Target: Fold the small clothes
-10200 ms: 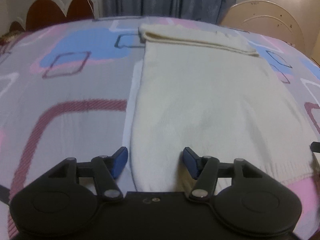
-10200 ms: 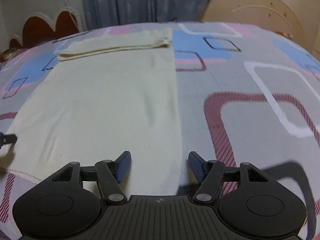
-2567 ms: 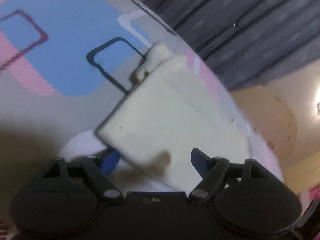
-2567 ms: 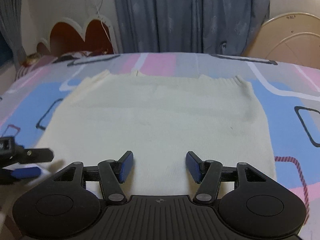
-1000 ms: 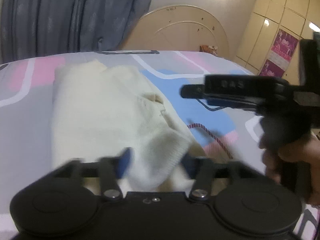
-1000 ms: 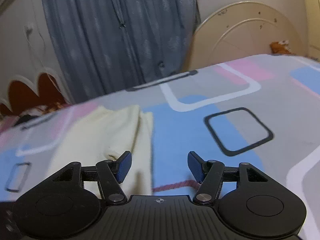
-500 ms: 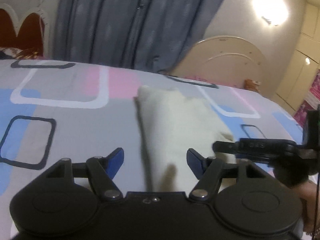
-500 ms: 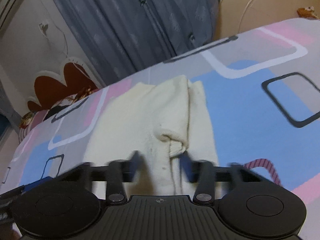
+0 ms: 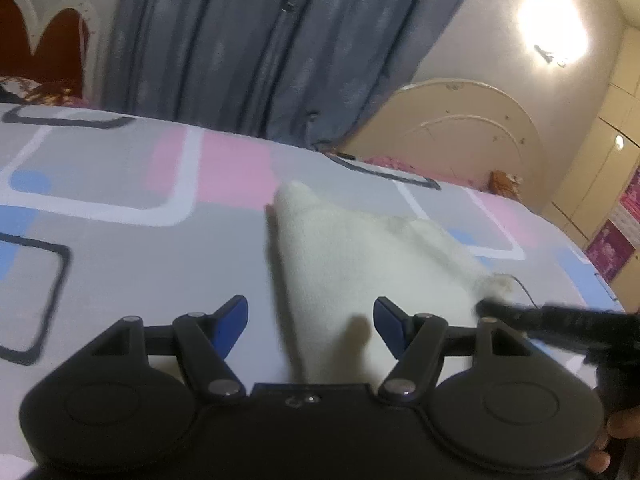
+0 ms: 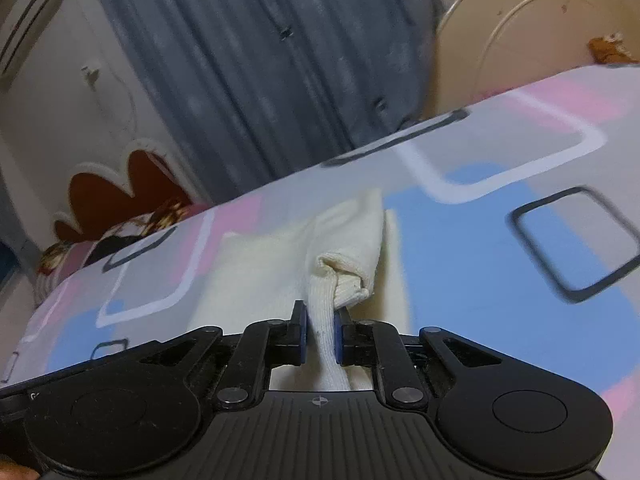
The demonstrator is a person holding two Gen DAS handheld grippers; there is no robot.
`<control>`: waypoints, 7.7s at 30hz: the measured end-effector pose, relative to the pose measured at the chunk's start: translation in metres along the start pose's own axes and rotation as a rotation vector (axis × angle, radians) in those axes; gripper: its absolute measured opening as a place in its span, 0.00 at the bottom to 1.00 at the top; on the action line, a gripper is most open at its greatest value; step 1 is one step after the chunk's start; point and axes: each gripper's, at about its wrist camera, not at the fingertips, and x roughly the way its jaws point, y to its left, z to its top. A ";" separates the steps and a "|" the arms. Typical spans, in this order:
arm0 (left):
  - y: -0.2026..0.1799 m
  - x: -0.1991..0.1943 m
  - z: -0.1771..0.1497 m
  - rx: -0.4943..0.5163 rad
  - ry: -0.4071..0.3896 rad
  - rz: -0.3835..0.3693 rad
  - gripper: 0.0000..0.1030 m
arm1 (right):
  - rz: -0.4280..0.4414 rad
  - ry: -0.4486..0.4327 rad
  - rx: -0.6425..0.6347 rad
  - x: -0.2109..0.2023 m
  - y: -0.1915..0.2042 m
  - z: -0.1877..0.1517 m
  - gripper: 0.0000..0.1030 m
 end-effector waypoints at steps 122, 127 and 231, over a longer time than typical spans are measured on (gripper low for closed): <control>-0.029 0.031 0.004 0.077 0.119 0.088 0.78 | -0.101 0.063 -0.149 0.015 0.002 -0.015 0.08; -0.028 0.037 0.013 0.065 0.081 0.094 0.78 | -0.122 -0.004 -0.135 0.014 0.003 -0.006 0.47; 0.288 -0.101 0.038 -0.069 -0.051 0.258 0.60 | 0.123 0.172 -0.092 0.184 0.298 -0.094 0.51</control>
